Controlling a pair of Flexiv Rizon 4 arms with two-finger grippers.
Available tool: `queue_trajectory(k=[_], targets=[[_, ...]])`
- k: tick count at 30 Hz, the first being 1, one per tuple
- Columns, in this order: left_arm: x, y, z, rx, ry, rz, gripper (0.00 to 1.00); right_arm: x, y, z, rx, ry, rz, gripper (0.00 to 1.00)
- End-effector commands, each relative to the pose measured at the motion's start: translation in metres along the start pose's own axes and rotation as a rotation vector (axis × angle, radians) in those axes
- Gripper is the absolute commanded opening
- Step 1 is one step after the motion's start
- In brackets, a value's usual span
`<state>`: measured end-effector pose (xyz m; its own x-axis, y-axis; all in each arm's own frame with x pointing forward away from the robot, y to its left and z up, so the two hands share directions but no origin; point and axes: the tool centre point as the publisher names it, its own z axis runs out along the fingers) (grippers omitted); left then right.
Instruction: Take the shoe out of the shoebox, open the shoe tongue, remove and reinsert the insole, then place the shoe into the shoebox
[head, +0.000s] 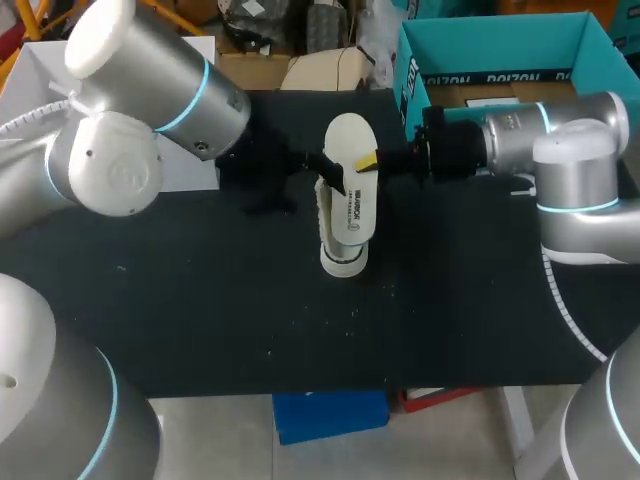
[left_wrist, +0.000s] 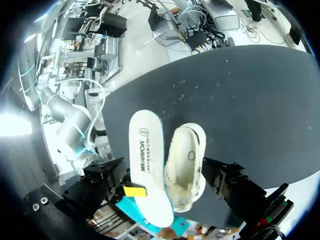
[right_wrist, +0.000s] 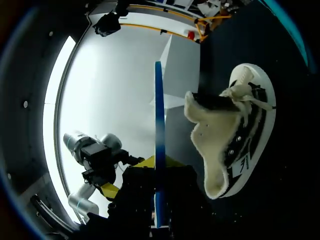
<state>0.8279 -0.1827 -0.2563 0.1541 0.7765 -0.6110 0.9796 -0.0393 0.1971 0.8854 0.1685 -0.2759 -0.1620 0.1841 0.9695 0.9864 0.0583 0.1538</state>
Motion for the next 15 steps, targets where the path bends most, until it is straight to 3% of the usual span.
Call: queue_trajectory(k=[1,5,15], targets=[[0.0085,-0.0049,0.0001,-0.061,-1.072,-0.020,1.00,0.0003,0.0003,0.0008,0.000,-0.002,0.001,0.00],[0.0085,-0.0049,0.0001,-0.066,-1.169,-0.021,1.00,0.0003,0.0003,0.0008,0.000,-0.002,0.001,0.00],[0.0101,-0.0041,0.0028,-0.072,-1.206,-0.013,1.00,0.0003,0.0003,0.0008,0.000,-0.002,0.001,0.00]])
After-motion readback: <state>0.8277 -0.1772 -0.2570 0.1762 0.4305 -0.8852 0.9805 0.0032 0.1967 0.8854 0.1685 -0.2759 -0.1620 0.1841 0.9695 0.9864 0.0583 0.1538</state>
